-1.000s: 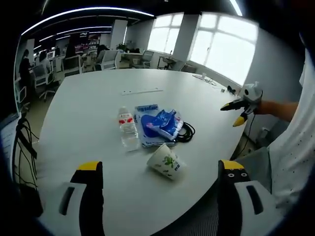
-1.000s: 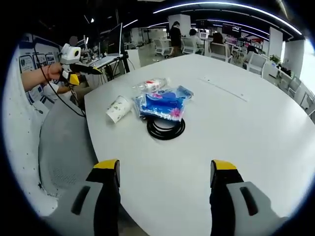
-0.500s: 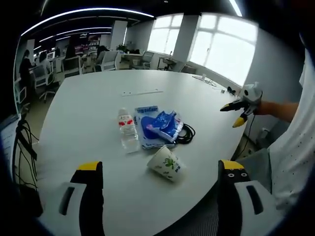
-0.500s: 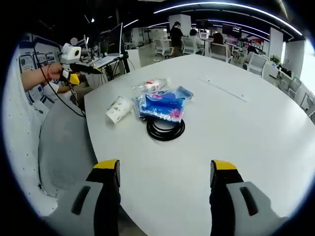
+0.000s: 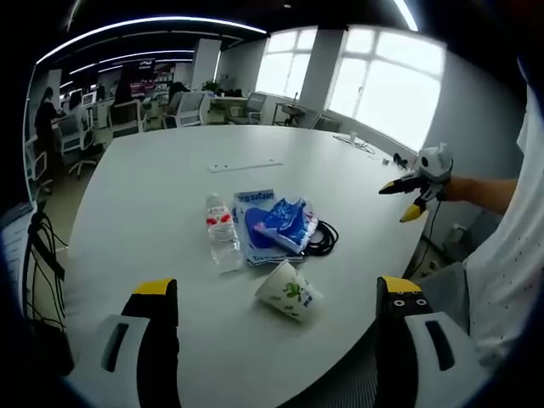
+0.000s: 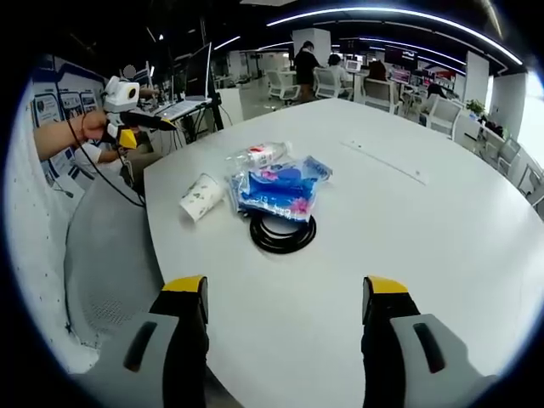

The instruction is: Arrange the tabletop items into an orderly group along one side of the table until the central work area is clear of visible clutter.

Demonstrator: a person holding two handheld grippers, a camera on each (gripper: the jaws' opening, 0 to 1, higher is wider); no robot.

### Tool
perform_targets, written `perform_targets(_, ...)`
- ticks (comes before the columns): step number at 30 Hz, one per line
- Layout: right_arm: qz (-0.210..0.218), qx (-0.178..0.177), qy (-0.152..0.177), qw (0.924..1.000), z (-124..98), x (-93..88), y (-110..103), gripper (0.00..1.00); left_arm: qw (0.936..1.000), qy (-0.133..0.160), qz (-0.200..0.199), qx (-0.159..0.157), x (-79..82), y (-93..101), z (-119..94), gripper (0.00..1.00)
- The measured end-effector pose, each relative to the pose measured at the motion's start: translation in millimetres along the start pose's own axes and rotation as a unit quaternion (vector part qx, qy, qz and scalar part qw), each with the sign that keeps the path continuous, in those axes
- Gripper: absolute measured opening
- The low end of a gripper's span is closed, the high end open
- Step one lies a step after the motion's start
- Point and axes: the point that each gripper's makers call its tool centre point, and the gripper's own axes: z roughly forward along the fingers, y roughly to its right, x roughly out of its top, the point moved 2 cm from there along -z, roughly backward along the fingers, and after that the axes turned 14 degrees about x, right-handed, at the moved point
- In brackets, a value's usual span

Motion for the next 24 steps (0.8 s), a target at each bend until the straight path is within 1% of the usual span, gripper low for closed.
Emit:
perform_targets(9, -0.007, 0.0, 0.005, 1.0, 3, 9.9, 4, 0.72, 1.0, 0.006, 0.0, 0.001, 7.2, -0.8, 2, 1.0)
perform_targets(17, -0.01, -0.001, 0.01, 0.9999, 6, 18.2, 9, 0.71, 0.9999, 0.014, 0.002, 0.002, 18.6, -0.4, 7, 1.0)
perform_targets(24, -0.014, -0.001, 0.016, 0.9998, 9, 29.1, 14, 0.7, 0.9997, 0.023, 0.0, 0.001, 29.8, 2.3, 13, 0.99)
